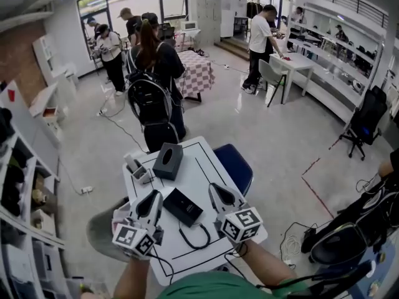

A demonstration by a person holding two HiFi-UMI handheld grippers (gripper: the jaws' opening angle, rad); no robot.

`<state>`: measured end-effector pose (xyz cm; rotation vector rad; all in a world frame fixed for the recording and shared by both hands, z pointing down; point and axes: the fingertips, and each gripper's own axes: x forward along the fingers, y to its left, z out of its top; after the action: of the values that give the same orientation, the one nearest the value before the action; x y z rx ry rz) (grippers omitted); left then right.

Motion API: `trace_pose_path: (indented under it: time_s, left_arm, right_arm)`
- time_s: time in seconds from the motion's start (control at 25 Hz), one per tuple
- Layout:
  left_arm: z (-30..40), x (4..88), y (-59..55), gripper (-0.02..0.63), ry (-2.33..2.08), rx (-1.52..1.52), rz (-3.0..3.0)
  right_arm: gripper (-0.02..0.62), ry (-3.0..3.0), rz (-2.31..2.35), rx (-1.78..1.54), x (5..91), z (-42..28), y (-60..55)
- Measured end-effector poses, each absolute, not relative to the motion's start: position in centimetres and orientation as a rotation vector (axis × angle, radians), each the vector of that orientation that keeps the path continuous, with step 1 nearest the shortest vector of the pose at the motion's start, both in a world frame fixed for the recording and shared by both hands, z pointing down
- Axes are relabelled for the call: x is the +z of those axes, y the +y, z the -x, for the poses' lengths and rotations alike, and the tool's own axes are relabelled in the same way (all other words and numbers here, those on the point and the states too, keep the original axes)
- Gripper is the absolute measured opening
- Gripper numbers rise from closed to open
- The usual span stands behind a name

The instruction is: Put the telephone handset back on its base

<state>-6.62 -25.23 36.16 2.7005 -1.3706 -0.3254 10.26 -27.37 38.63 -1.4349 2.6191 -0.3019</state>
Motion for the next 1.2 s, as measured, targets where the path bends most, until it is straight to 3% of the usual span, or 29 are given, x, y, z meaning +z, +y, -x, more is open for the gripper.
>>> trace_pose_path:
  time_s: [1.2]
  left_arm:
    - [4.8,34.0,-23.0,0.037,-1.506,-0.274,-2.773]
  right_arm:
    - [0.022,2.640,1.367,-0.071,34.2,-10.7,-25.1]
